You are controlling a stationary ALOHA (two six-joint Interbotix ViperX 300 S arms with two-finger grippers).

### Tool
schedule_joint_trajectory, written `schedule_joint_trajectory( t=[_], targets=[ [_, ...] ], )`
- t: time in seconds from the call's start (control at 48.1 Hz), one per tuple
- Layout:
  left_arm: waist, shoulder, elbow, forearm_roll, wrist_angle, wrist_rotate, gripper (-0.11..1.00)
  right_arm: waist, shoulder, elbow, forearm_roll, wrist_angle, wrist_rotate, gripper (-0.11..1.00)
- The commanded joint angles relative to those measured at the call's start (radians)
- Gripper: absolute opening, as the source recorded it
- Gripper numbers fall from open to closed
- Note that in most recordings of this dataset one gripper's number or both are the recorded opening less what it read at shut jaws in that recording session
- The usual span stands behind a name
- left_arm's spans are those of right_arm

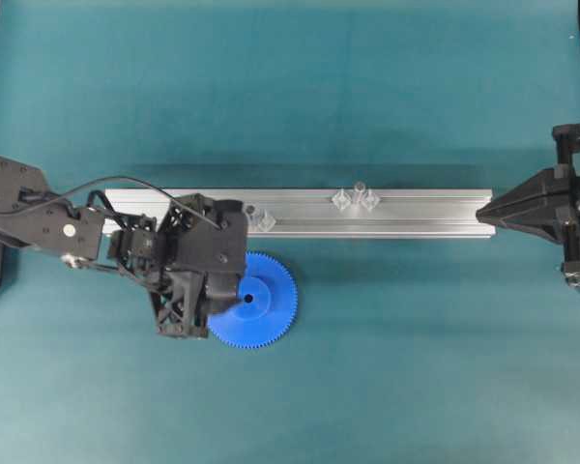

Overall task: Find the location of the shaft and insert the large gear.
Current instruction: 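Move the left gripper over the large blue gear's hub, then lower the left gripper and close it on the blue gear hub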

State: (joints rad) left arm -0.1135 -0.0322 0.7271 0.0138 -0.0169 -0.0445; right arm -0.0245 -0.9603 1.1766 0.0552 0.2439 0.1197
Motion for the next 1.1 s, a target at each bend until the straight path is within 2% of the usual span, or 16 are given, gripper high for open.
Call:
schedule_joint_trajectory(
  t=[0.0,0.062,0.104,0.353,0.561,1.08],
  targets=[
    [-0.011,-0.002,-0.025,0.003,-0.002,-0.002,0.8,-0.002,0.005,-0.014,-0.002,-0.003,0.011,0.0],
    [-0.011,0.012,-0.031,0.003,0.009,0.0,0.91,-0.002,0.005,-0.014,-0.002,-0.003,0.011,0.0],
    [-0.011,0.02,-0.038,0.003,0.02,0.0,0.94,-0.002,0.005,-0.012,-0.002,-0.002,0.011,0.0],
    [-0.026,0.086,-0.1,0.003,0.098,0.002,0.93,-0.002,0.005,0.005,-0.002,-0.009,0.011,0.0],
    [-0.026,0.13,-0.138,0.003,0.106,0.002,0.93,-0.002,-0.002,0.006,-0.002,-0.011,0.009,0.0],
    [-0.028,0.167,-0.14,0.003,0.15,0.002,0.93,-0.002,-0.046,0.021,-0.002,-0.002,0.011,0.0]
  ],
)
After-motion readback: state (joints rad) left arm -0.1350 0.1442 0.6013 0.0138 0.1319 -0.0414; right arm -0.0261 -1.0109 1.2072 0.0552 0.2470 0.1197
